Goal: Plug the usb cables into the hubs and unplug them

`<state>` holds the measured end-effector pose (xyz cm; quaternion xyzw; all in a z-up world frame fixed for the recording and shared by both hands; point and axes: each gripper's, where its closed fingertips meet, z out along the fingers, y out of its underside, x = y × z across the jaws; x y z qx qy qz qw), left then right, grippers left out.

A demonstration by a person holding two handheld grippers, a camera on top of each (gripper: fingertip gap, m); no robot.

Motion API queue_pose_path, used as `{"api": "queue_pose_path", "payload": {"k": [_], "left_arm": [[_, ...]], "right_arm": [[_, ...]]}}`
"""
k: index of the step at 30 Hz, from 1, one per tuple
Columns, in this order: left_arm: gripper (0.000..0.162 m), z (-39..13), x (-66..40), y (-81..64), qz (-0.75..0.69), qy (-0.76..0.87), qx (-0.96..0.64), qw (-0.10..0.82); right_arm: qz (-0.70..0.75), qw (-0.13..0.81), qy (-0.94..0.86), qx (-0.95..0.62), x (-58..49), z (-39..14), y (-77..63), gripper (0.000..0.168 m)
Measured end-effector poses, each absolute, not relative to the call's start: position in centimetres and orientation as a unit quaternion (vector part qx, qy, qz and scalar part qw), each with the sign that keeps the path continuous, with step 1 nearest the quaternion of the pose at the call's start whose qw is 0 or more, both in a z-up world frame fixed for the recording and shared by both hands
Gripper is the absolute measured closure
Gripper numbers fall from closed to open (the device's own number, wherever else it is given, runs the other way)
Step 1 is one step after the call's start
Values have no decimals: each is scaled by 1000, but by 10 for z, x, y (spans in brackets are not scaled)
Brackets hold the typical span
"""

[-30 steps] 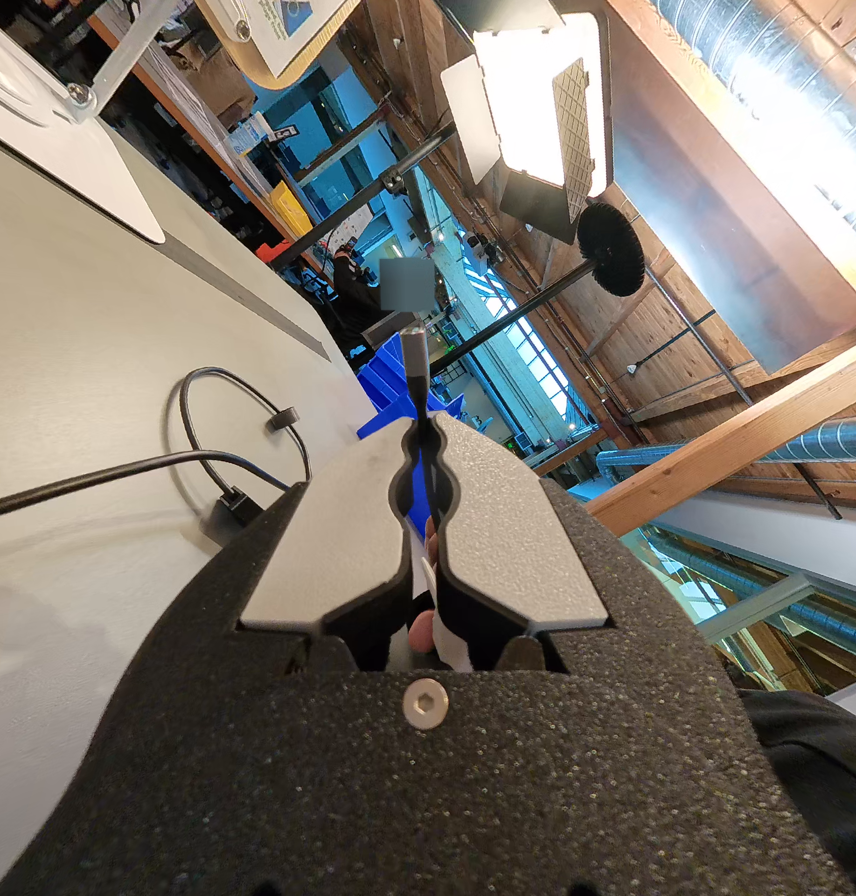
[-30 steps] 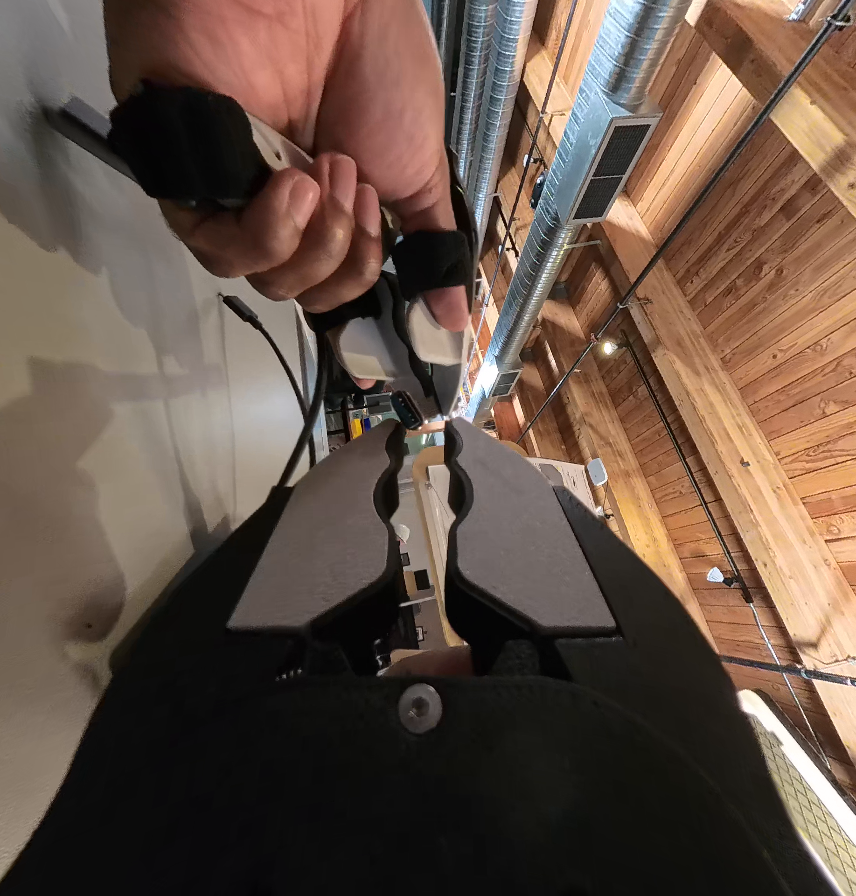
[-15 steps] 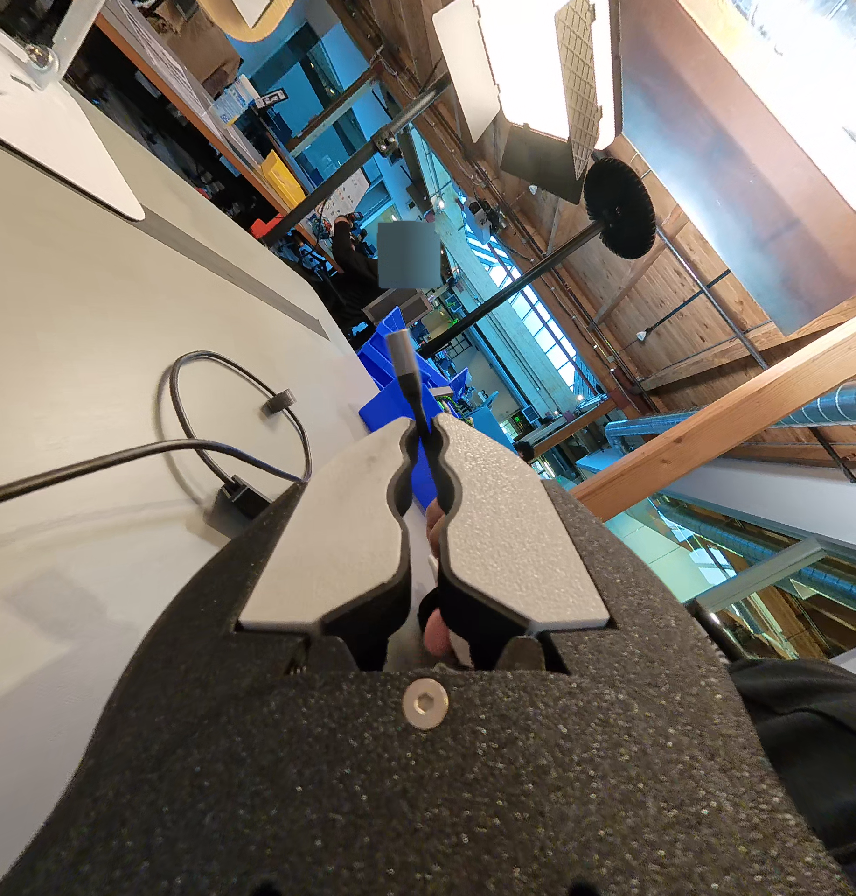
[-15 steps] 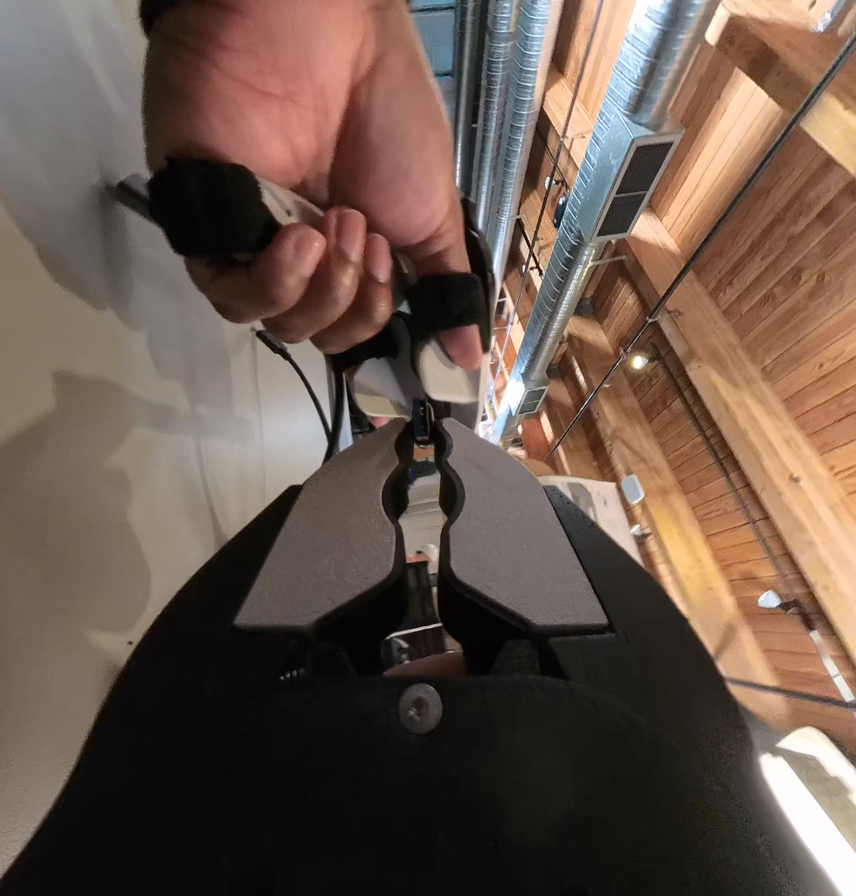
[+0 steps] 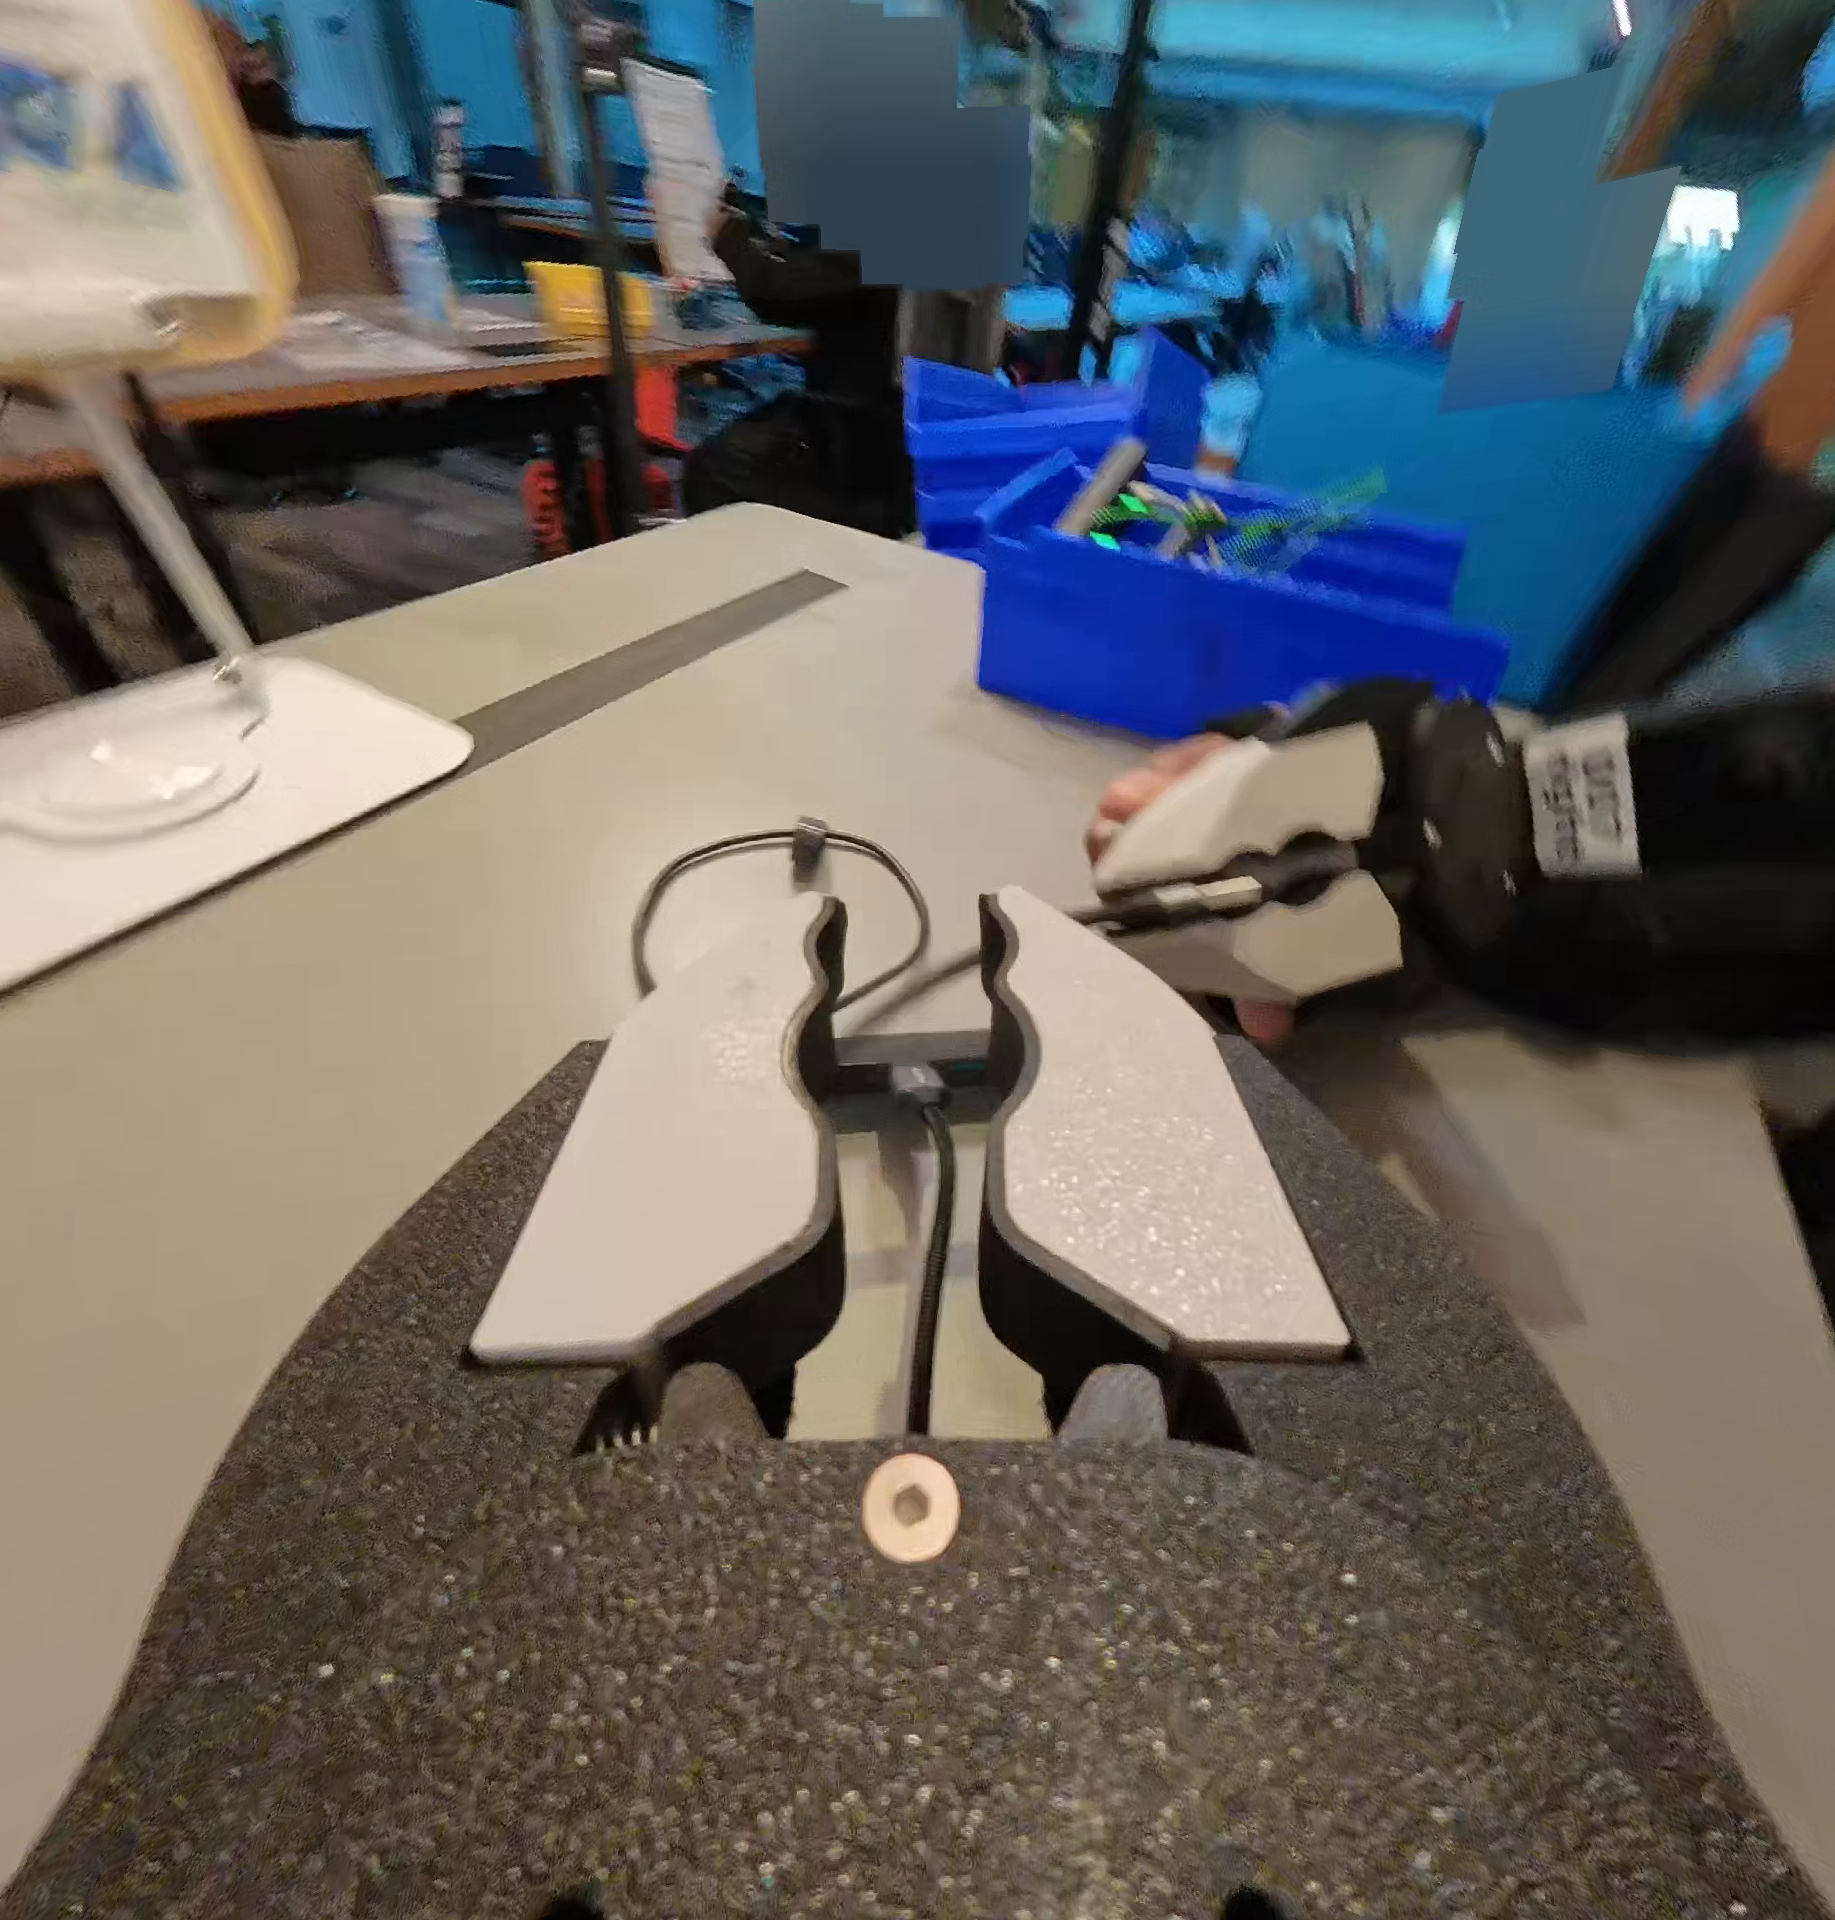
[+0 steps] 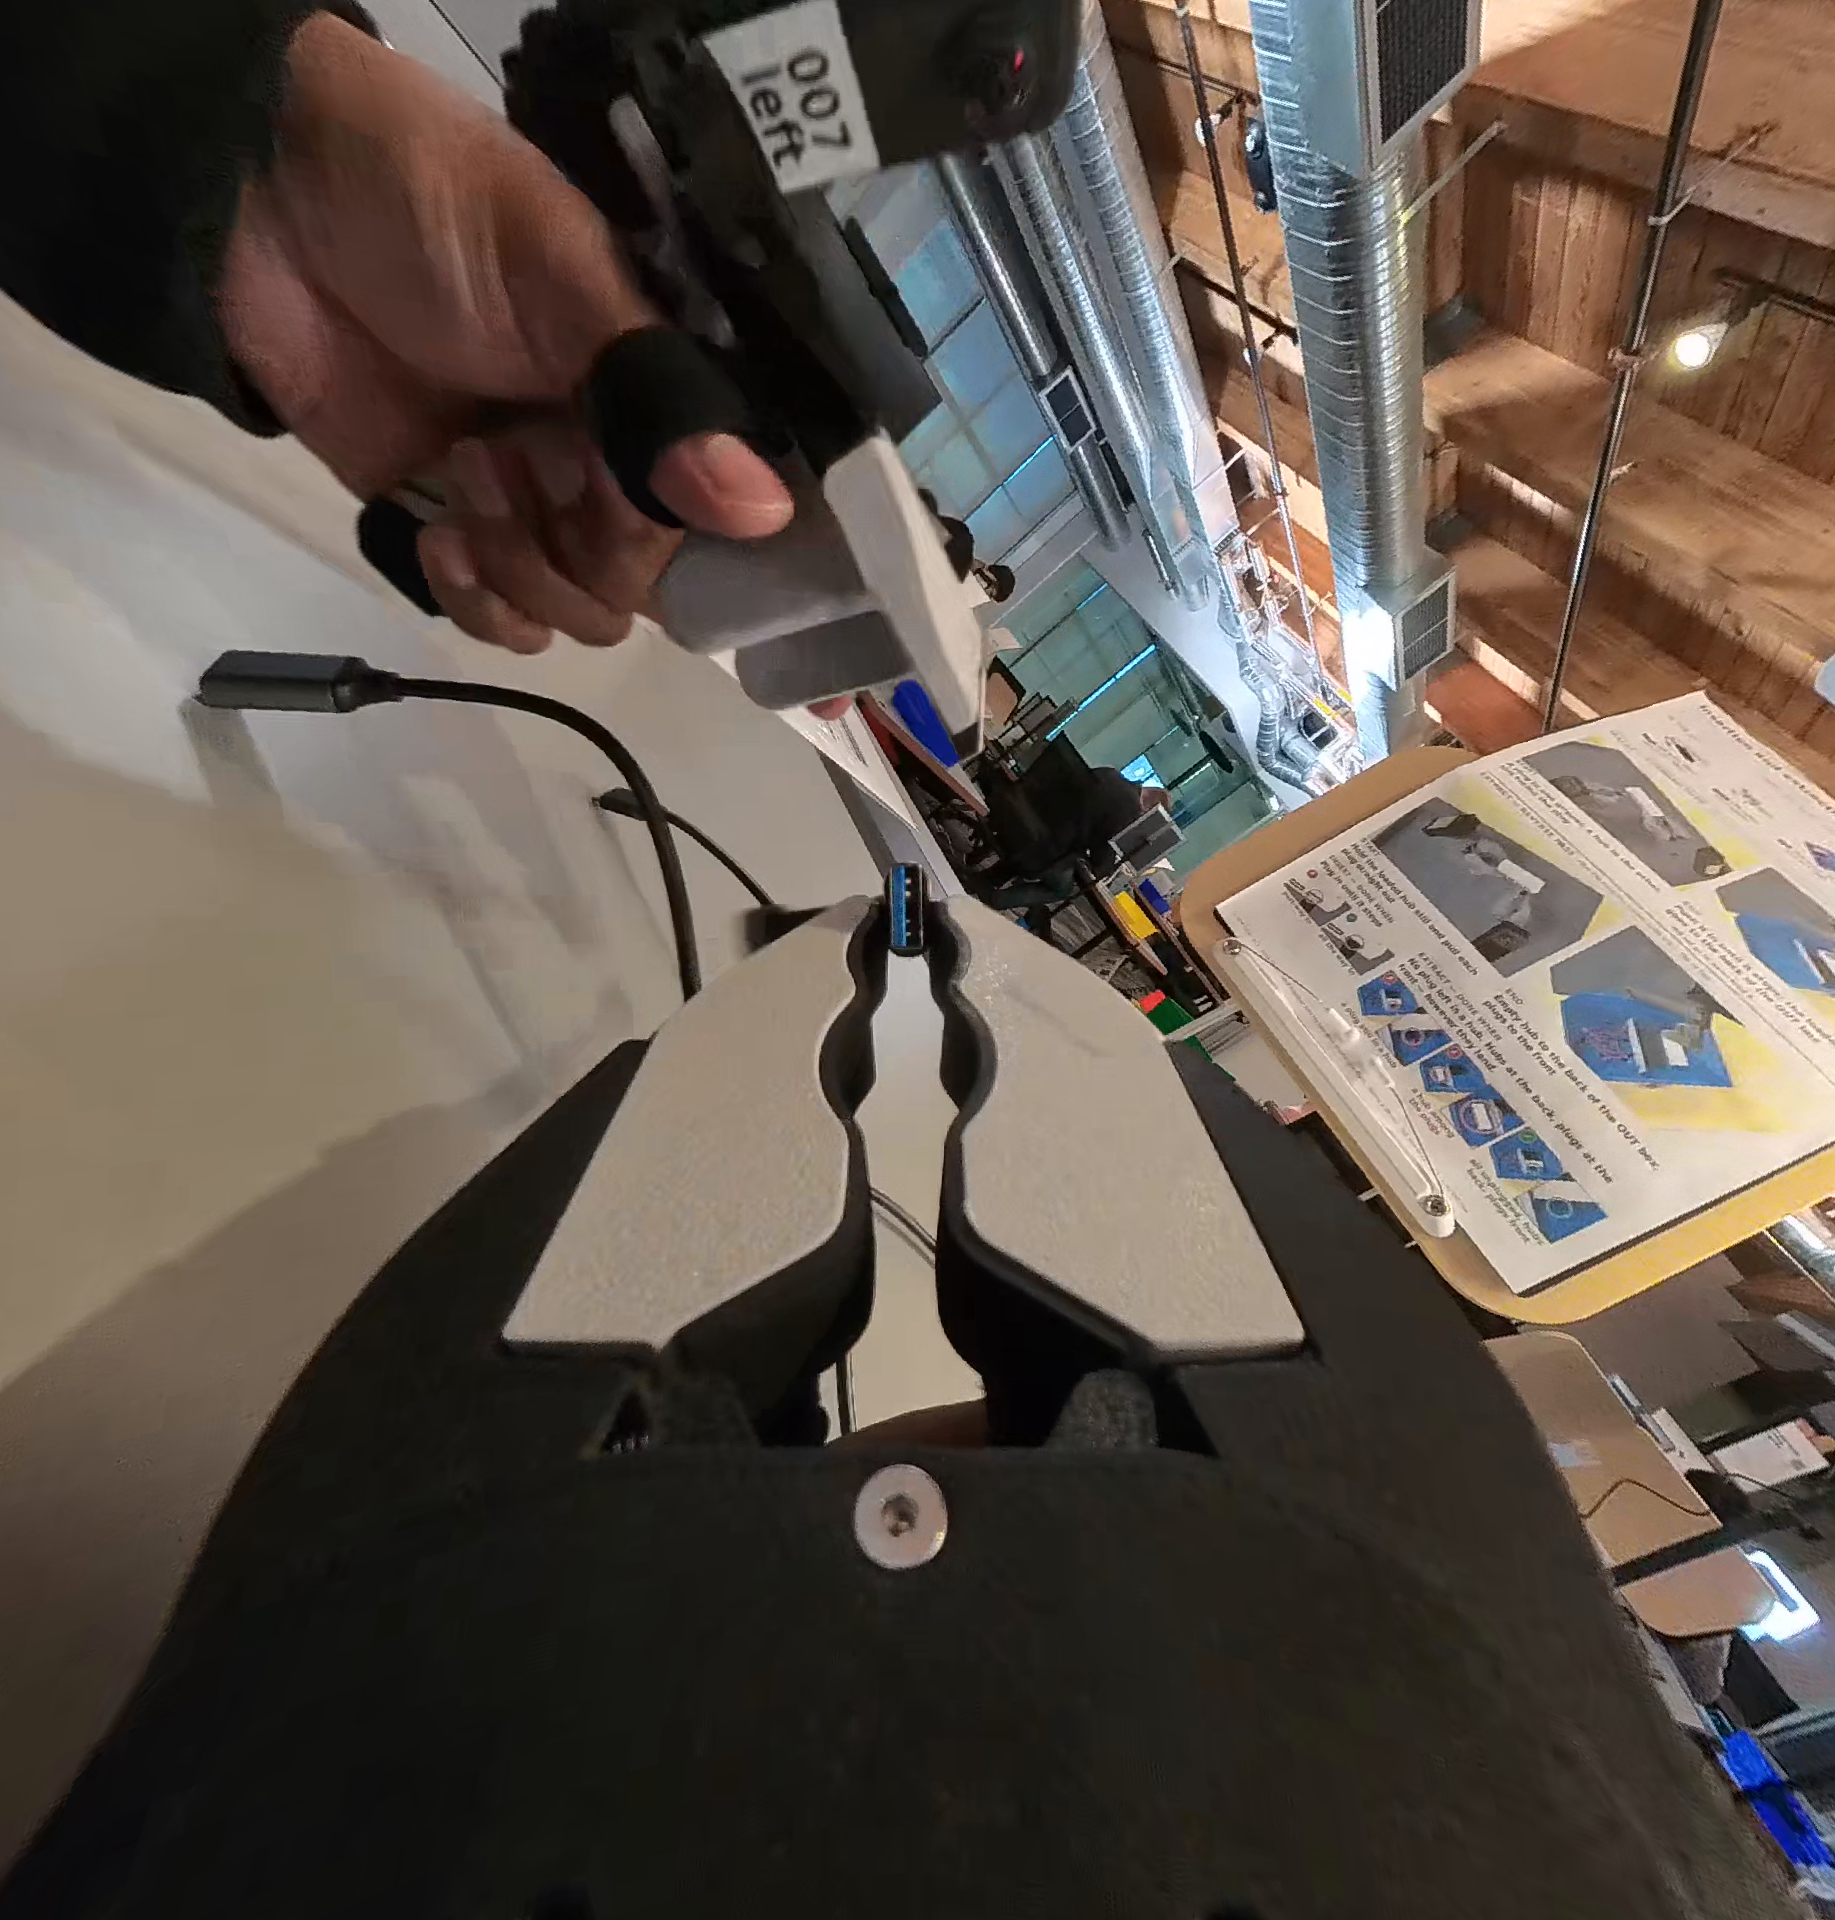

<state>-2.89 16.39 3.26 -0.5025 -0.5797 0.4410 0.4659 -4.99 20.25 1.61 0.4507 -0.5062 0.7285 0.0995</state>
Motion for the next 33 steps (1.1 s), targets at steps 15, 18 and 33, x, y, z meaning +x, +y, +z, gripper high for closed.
{"api": "queue_pose_path", "payload": {"k": [15,18,33], "left_arm": [[140,27,-51,222,387,-537,-557,502],[134,22,-50,209,491,-501,-601,383],[138,18,-51,231,583,-345,-696,239]], "right_arm": [[747,104,-498,427,-60,26,201,162],[747,95,-499,429,-58,25,202,162],[760,-32,-466,452,-30,39,237,162]]}}
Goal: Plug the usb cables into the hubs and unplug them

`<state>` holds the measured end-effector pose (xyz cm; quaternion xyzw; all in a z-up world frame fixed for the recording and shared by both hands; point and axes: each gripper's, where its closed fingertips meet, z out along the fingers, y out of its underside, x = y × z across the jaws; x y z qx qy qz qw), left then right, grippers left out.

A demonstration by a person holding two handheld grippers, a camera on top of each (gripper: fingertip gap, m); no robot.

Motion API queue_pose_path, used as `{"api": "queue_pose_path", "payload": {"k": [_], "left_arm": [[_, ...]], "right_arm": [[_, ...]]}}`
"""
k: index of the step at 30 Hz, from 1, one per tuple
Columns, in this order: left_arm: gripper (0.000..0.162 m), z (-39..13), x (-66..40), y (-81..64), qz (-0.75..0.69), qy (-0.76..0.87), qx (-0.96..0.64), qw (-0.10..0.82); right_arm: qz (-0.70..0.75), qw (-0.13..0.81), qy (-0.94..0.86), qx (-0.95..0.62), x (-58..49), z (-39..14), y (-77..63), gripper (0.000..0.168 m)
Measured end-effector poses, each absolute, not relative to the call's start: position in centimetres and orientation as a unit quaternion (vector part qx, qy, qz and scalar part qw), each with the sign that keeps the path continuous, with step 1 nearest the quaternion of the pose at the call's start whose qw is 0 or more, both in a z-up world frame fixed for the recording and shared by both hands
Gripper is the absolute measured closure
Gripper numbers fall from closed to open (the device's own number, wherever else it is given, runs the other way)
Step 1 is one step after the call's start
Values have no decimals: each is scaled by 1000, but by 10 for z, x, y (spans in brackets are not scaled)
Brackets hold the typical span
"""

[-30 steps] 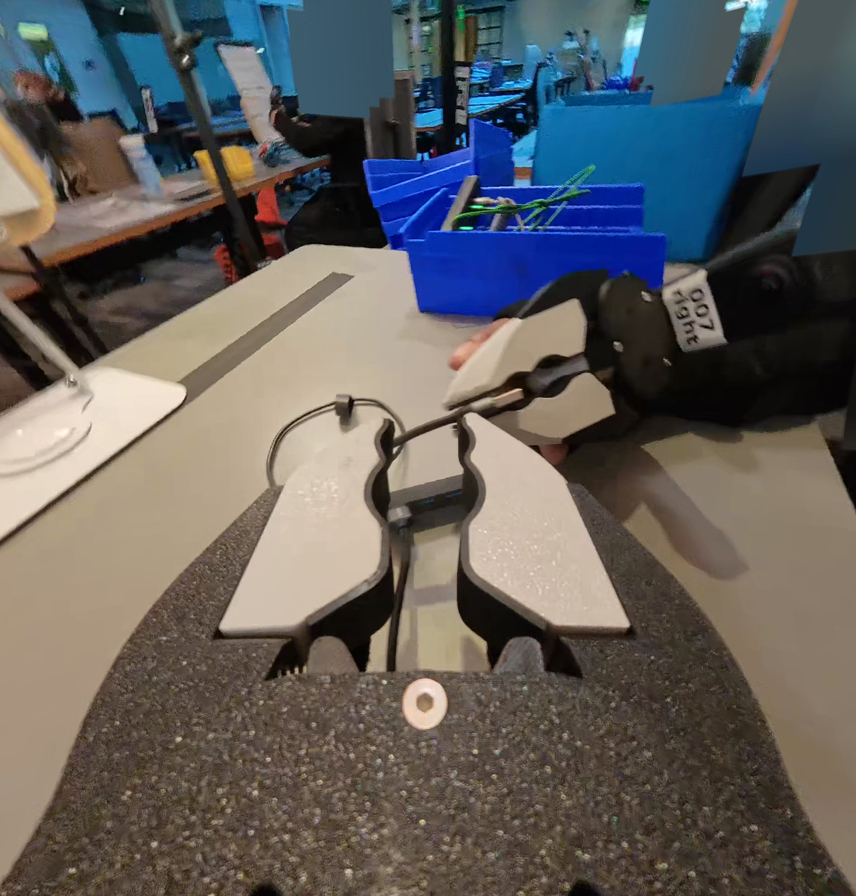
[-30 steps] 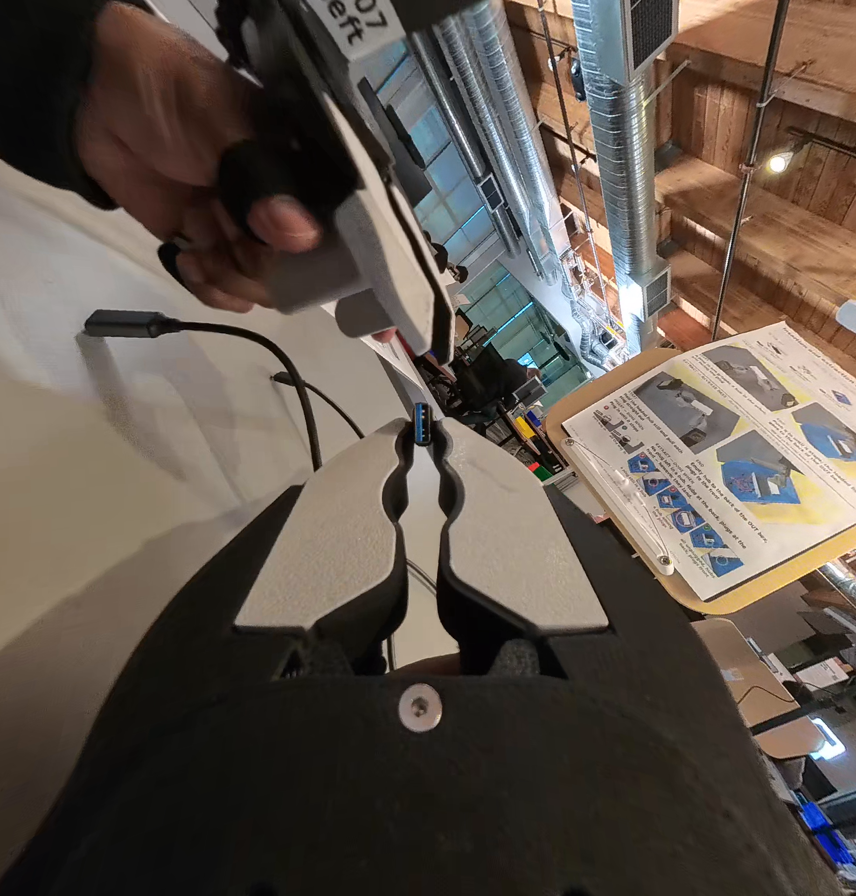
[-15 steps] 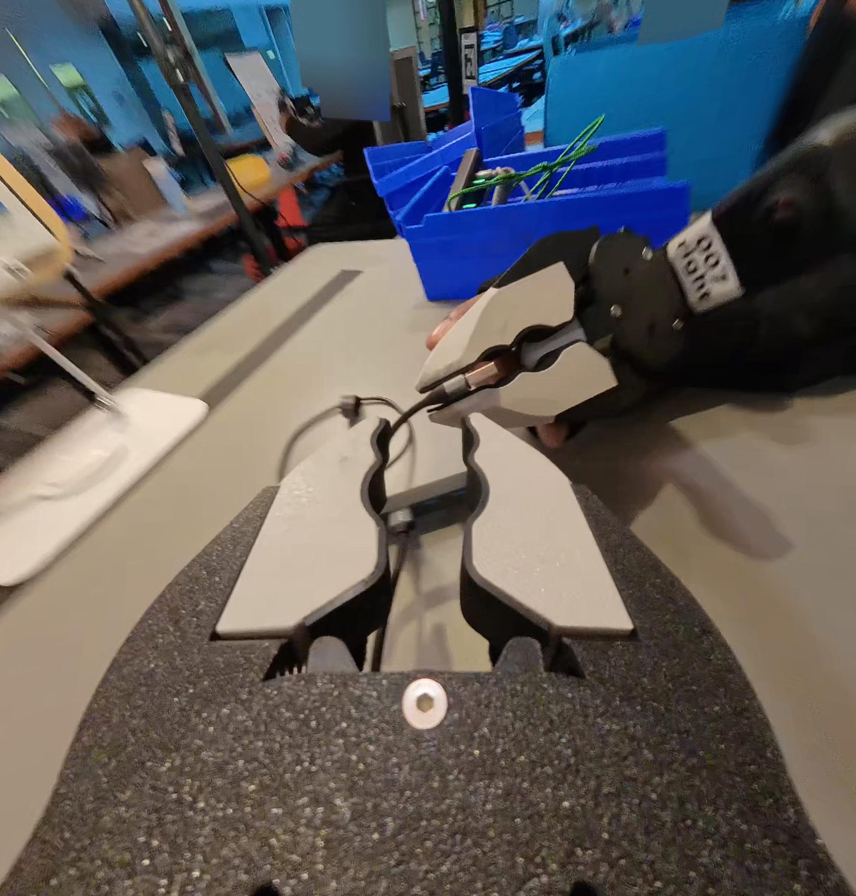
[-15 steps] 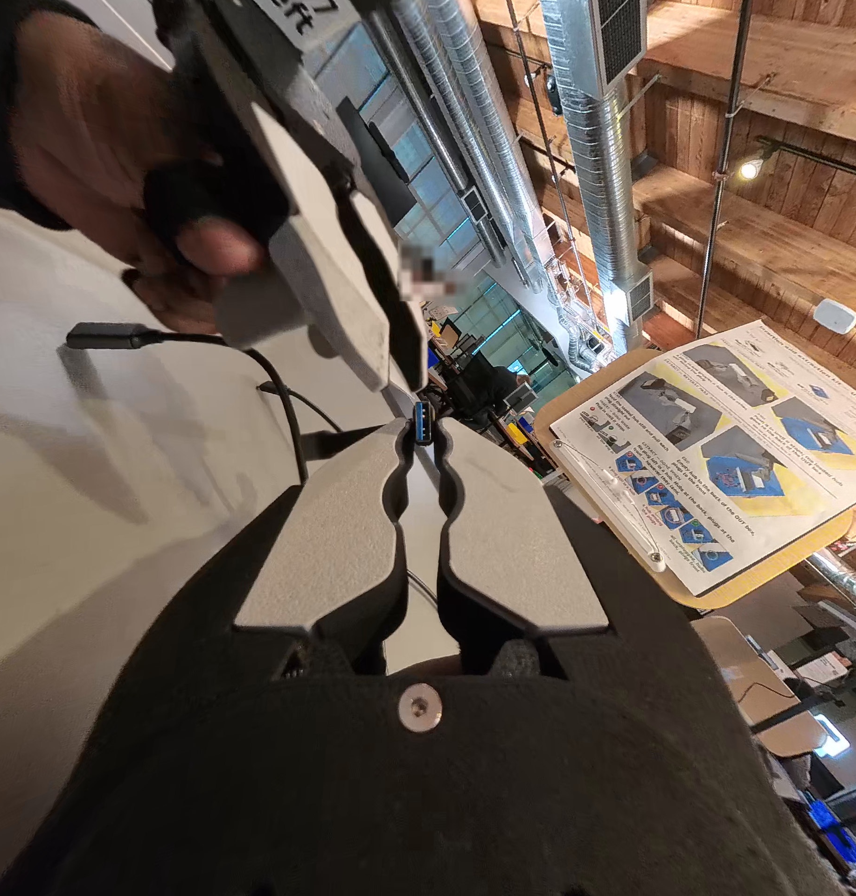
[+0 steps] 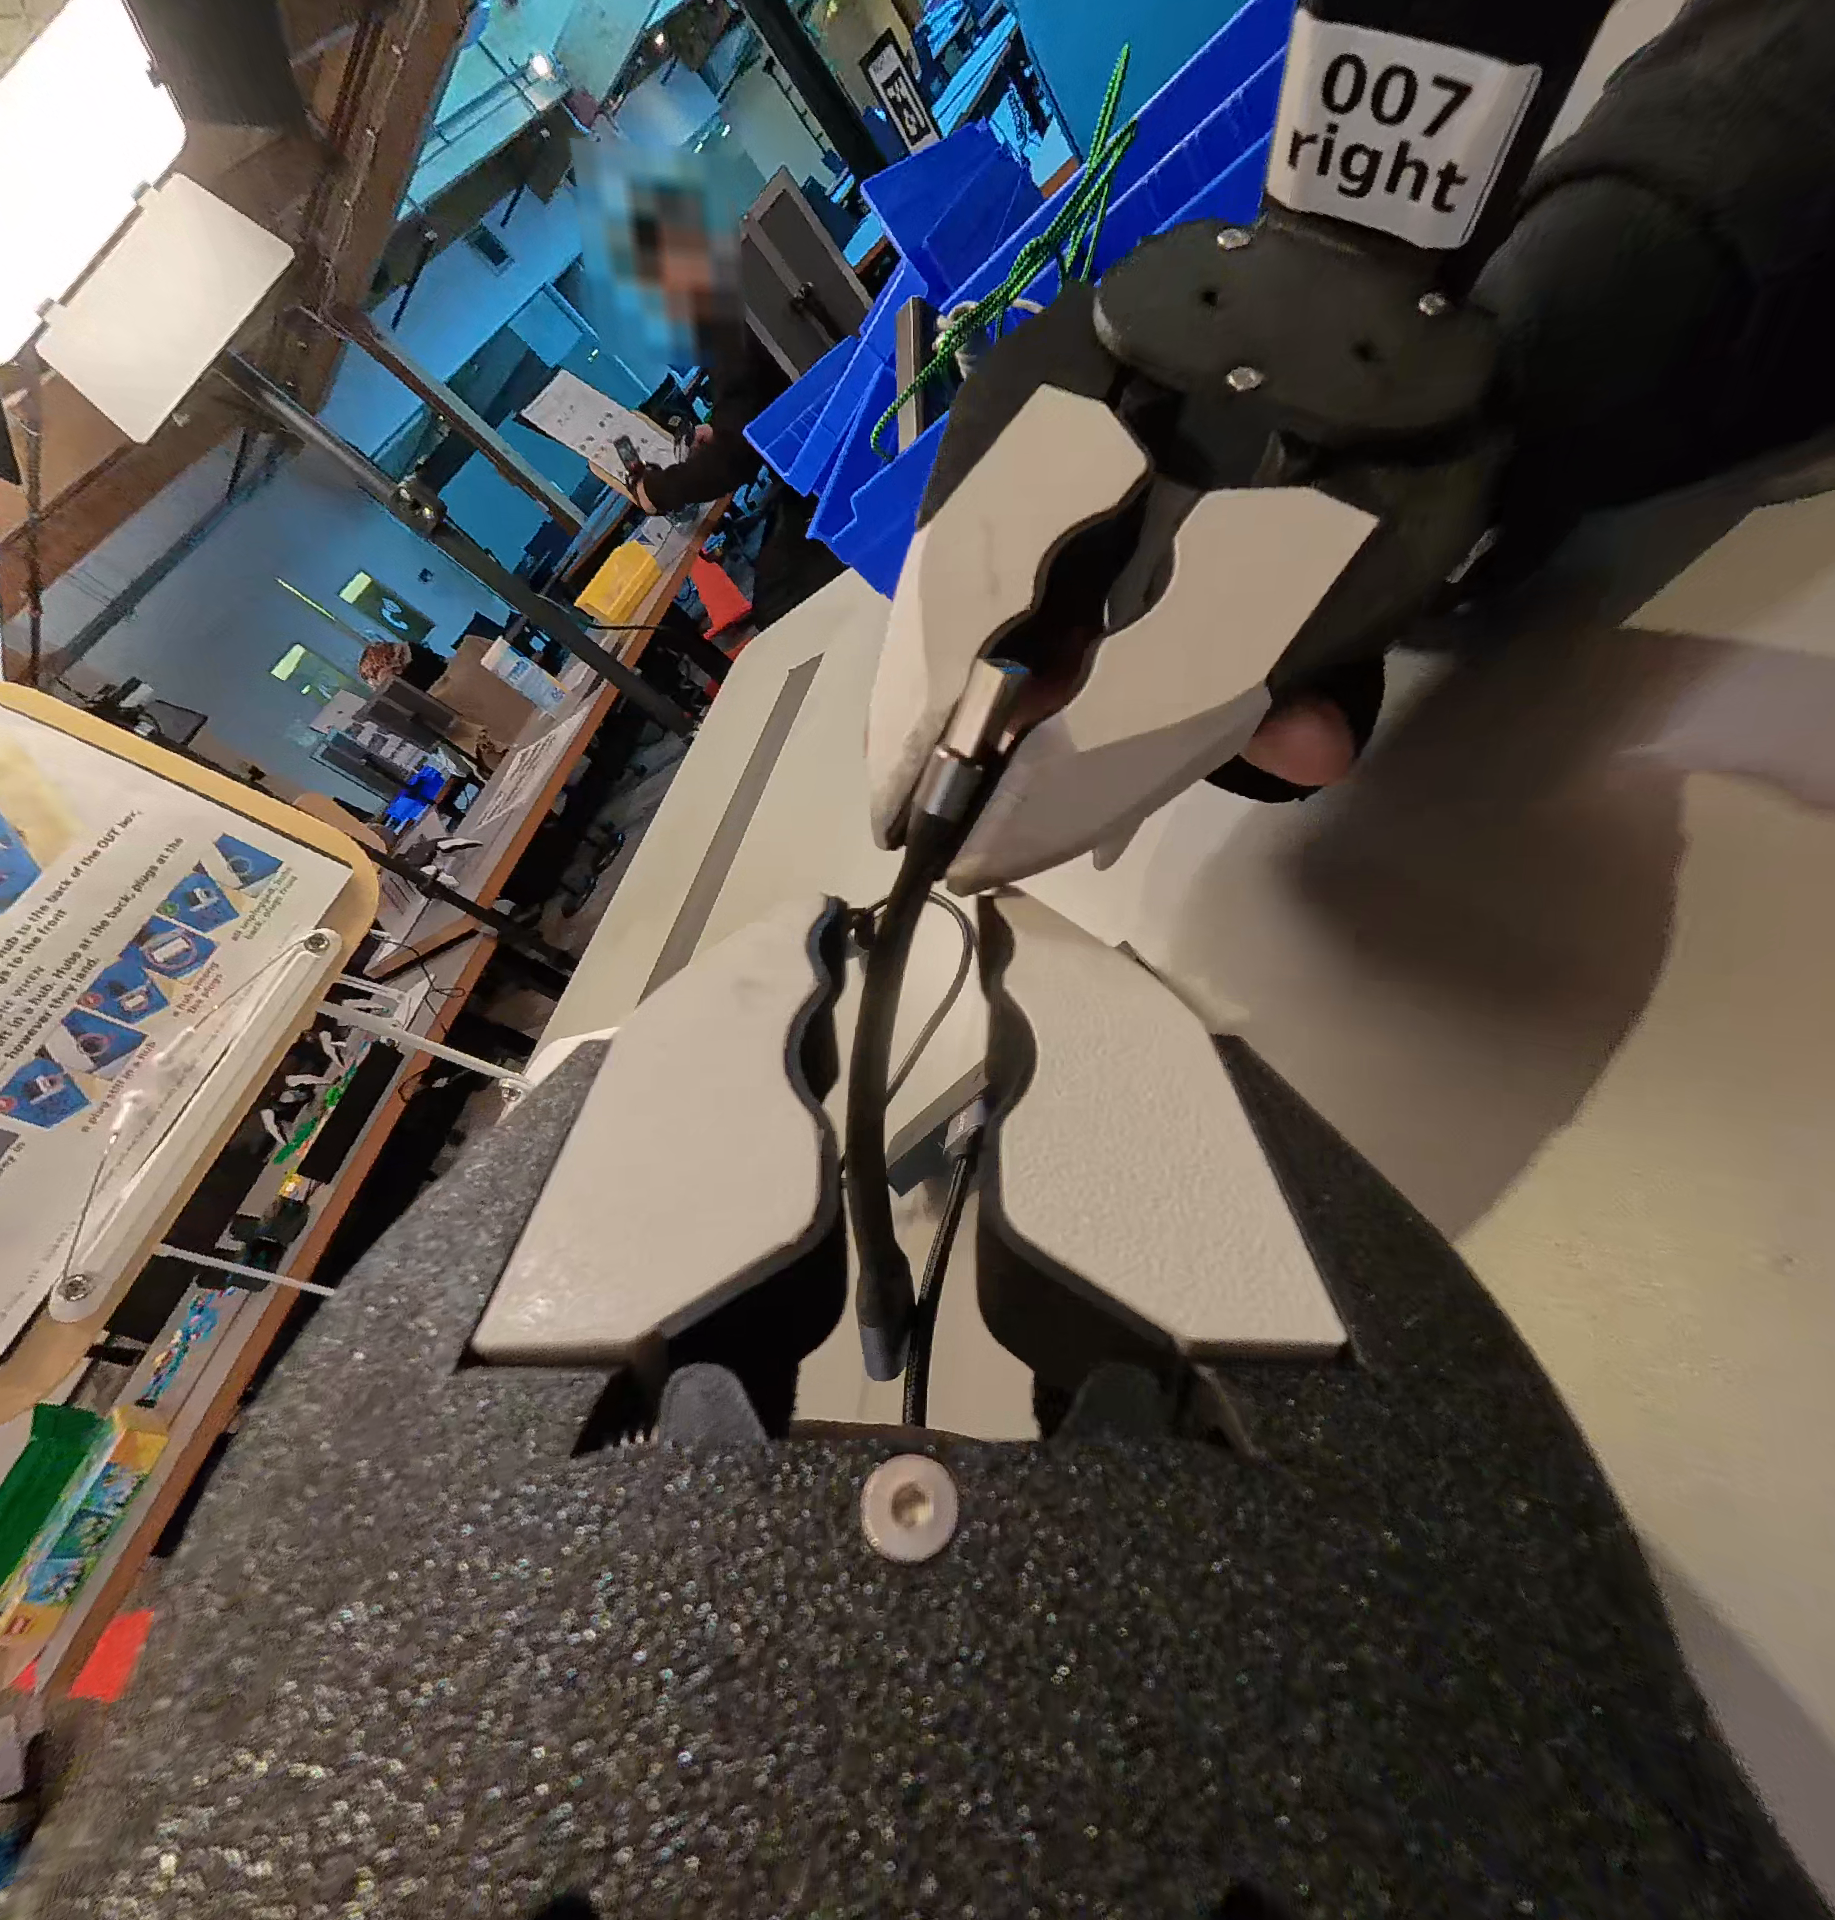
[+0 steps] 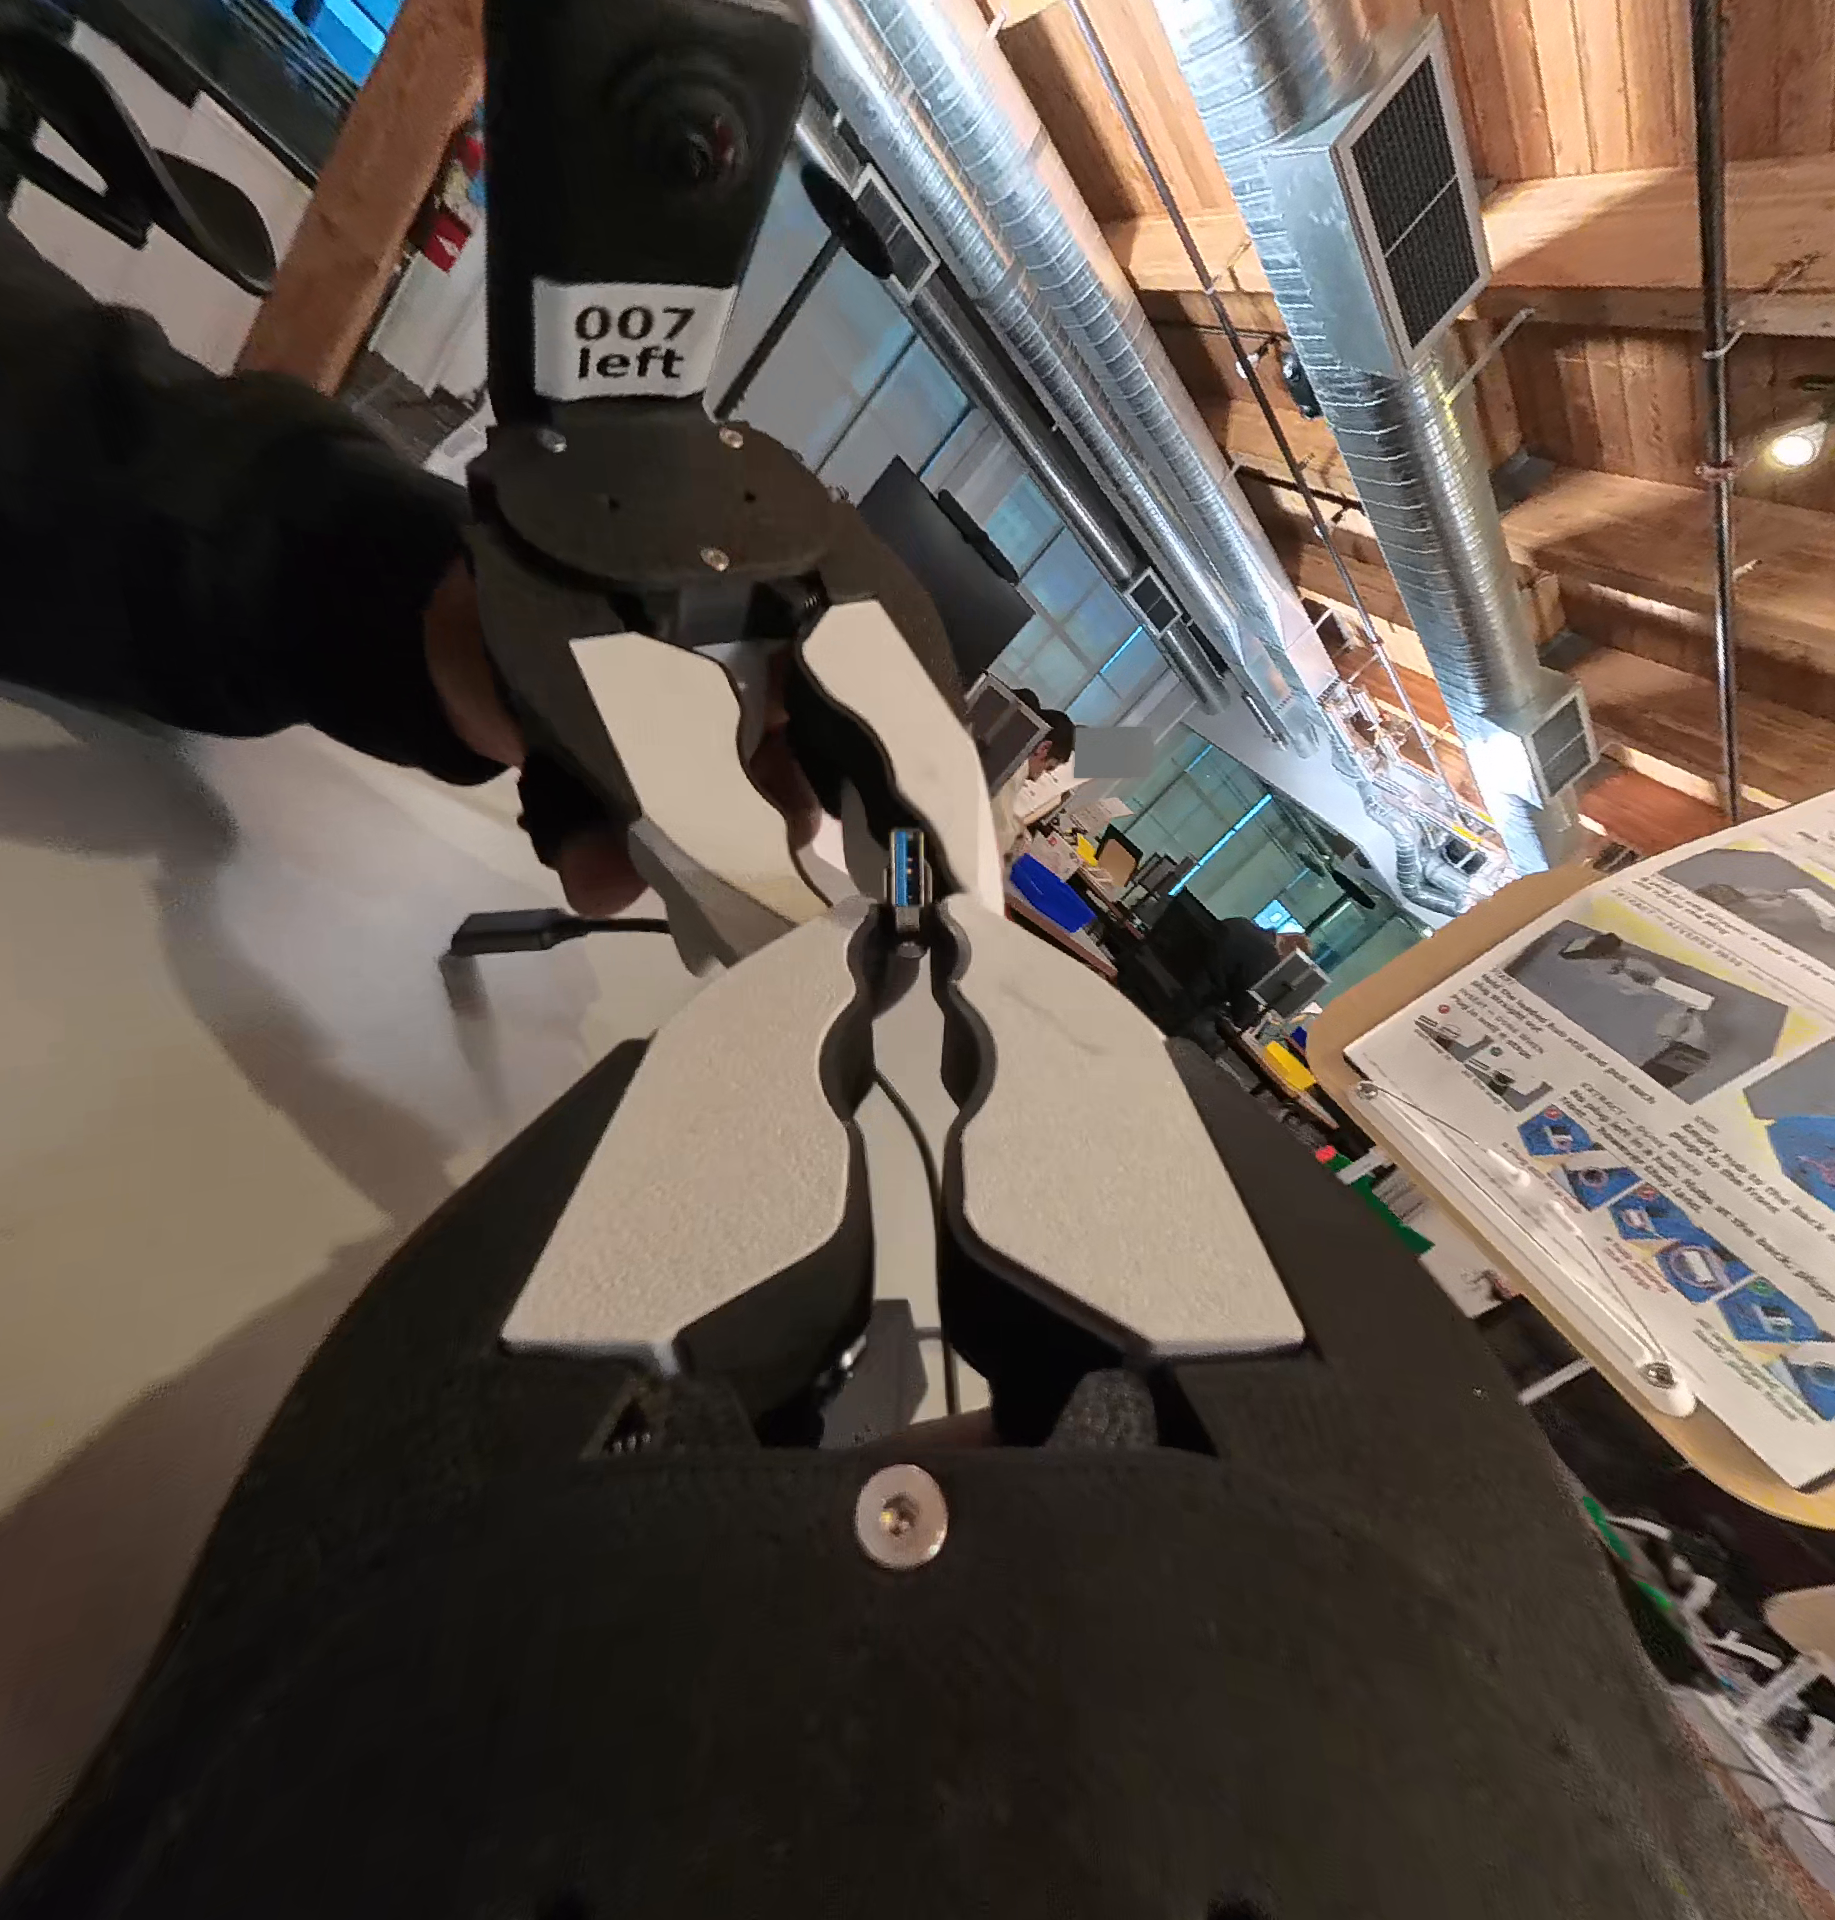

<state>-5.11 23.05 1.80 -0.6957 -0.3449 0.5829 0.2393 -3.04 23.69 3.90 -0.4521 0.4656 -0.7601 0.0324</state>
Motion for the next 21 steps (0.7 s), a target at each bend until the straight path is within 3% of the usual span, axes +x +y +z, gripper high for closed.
{"api": "queue_pose_path", "payload": {"k": [2,4,9,14,21], "left_arm": [[155,18,-52,229,591,-346,-693,225],[159,17,-51,227,584,-356,-697,214],[159,17,-47,212,598,-374,-695,138],[159,11,-44,201,602,-364,-710,40],[160,9,-42,201,594,-358,-720,23]], "right_arm": [[-761,51,470,-444,-30,41,238,162],[-758,61,479,-438,-32,40,236,162],[-750,32,487,-446,-35,34,230,156],[-730,-67,478,-484,-42,24,224,156],[-730,-26,491,-474,-42,25,225,162]]}}
